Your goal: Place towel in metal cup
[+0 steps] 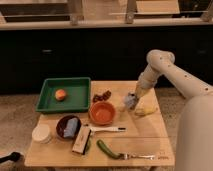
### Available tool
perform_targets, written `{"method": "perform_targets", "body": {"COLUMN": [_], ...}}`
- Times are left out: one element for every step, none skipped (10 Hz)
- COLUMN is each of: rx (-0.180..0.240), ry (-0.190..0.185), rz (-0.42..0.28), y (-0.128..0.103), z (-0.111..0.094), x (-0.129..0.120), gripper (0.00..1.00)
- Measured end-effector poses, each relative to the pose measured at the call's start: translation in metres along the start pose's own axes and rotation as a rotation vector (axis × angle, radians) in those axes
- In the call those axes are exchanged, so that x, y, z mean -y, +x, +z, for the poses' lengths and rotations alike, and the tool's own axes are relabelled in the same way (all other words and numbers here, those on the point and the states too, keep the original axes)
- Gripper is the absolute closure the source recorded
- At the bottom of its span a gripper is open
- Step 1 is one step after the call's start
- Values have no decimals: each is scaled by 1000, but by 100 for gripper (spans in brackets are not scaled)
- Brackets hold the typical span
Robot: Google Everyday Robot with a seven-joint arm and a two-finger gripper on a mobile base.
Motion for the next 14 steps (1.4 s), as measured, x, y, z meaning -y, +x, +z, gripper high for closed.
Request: {"method": "perform_targets", "body": {"rx": [-2, -4, -8, -12, -17, -20, -21, -19, -17, -14, -10, -8, -7, -5], "ry": [13, 25, 37, 48, 62, 71, 81, 89, 94, 101, 103, 105, 102, 101], "rz": [8, 13, 20, 31, 51, 70, 85, 97, 102, 106, 108, 111, 116, 119], "y": [-2, -3, -6, -7, -6, -5, -3, -1, 1, 3, 4, 7, 9, 11], "z": [3, 4, 6, 6, 5, 4, 2, -1, -3, -7, -11, -13, -14, -15], "x": [3, 6, 9, 11, 13, 14, 15, 15, 14, 15, 14, 13, 11, 10], "gripper": [97, 97, 97, 97, 95, 89, 79, 68, 60, 50, 39, 29, 22, 20]}}
